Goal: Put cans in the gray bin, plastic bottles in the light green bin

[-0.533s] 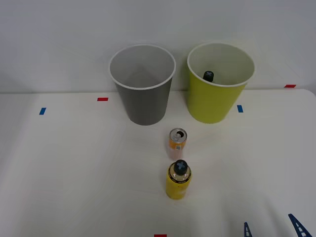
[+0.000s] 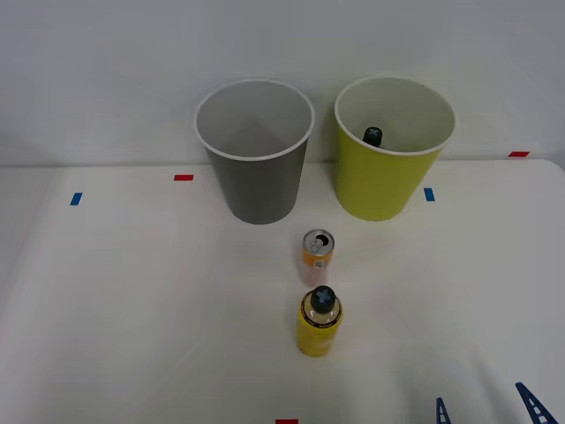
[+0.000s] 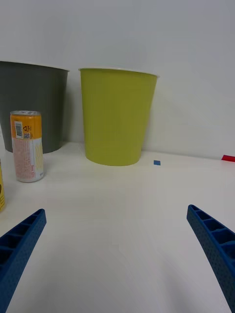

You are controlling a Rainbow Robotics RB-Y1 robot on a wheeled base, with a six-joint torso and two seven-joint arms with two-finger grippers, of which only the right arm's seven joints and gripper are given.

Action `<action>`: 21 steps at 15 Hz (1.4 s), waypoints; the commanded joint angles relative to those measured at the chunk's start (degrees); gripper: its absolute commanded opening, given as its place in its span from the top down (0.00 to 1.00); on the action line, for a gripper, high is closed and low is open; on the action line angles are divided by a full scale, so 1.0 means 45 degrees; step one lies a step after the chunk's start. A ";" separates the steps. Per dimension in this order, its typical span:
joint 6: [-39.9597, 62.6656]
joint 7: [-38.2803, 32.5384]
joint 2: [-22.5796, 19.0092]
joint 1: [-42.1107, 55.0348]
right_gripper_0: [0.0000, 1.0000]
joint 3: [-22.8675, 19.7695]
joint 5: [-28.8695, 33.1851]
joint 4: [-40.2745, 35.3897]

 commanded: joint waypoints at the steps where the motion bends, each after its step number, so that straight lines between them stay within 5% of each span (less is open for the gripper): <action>1: 0.0000 0.0000 0.0000 0.0000 0.00 0.0000 0.0000 0.0000; 21: 0.0000 0.0000 0.0000 0.0000 0.00 0.0000 0.0000 0.0000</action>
